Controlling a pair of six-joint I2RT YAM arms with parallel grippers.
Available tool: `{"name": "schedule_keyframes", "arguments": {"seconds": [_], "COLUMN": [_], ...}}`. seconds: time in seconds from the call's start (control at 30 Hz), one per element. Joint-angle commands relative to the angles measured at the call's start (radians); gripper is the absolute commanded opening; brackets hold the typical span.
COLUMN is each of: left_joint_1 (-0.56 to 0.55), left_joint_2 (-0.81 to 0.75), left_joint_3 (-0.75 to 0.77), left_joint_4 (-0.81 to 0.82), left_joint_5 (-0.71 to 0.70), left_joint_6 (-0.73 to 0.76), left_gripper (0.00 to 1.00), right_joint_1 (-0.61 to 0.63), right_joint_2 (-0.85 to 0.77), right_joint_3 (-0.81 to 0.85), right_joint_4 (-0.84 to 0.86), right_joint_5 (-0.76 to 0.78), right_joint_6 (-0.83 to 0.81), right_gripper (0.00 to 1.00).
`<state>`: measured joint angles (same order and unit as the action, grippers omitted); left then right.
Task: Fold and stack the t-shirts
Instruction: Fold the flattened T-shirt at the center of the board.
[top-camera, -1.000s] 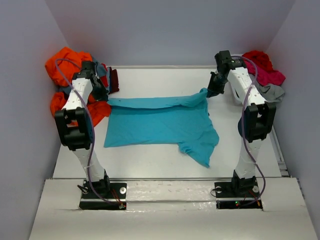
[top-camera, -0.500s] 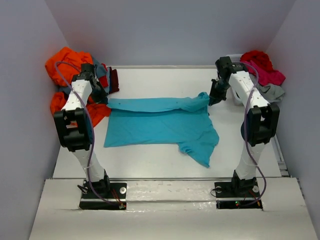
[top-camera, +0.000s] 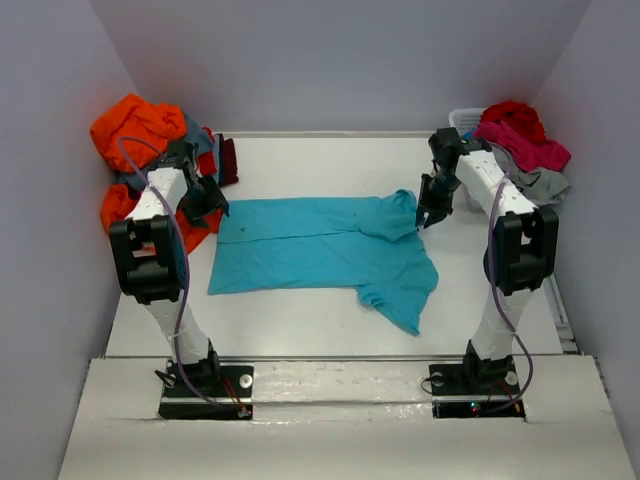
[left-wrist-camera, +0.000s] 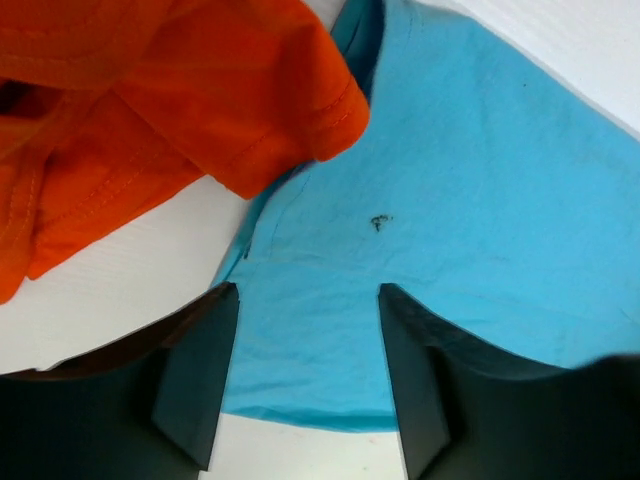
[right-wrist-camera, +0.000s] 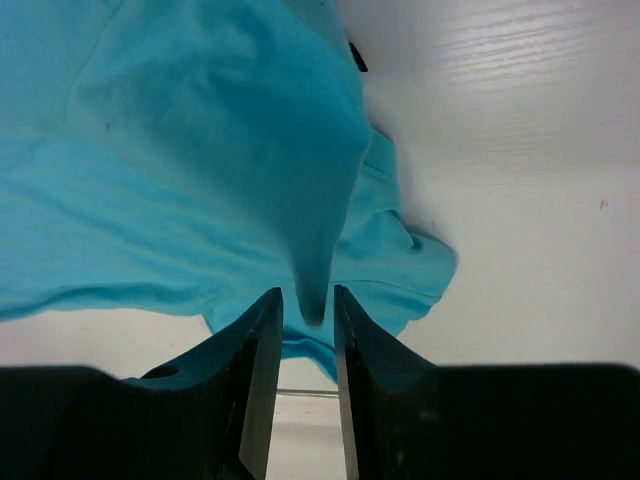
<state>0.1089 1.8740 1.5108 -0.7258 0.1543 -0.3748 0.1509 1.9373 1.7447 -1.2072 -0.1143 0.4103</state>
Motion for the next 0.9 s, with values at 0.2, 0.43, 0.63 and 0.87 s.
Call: {"name": "schedule_keyframes", "arguments": {"seconds": [0.2,0.43,0.63,0.87], "left_joint_1": [-0.015,-0.087,-0.144,-0.190], "left_joint_2": [-0.092,-0.033,0.050,0.161], "left_joint_3": [0.005,0.029,0.078,0.201], "left_joint_4": [0.017,0.038,0.042,0.020], "left_joint_5": [0.048,0.057,0.062,0.064], "left_joint_6": [0.017,0.037,0.036,0.039], "left_gripper": [0.75,0.74,0.74,0.73], "right_joint_1": [-0.005,-0.005,-0.005,-0.005], "right_joint_2": [0.022,0.086,0.181,0.287], "right_joint_3": [0.024,0.067,0.163,0.360], "right_joint_4": [0.031,0.092,0.120,0.118], "right_joint_5": [0.002,-0.013,-0.042,-0.059], "right_joint_6": [-0.019,-0.004,0.005,0.018], "right_gripper": [0.59,0.59,0.57,0.55]}}
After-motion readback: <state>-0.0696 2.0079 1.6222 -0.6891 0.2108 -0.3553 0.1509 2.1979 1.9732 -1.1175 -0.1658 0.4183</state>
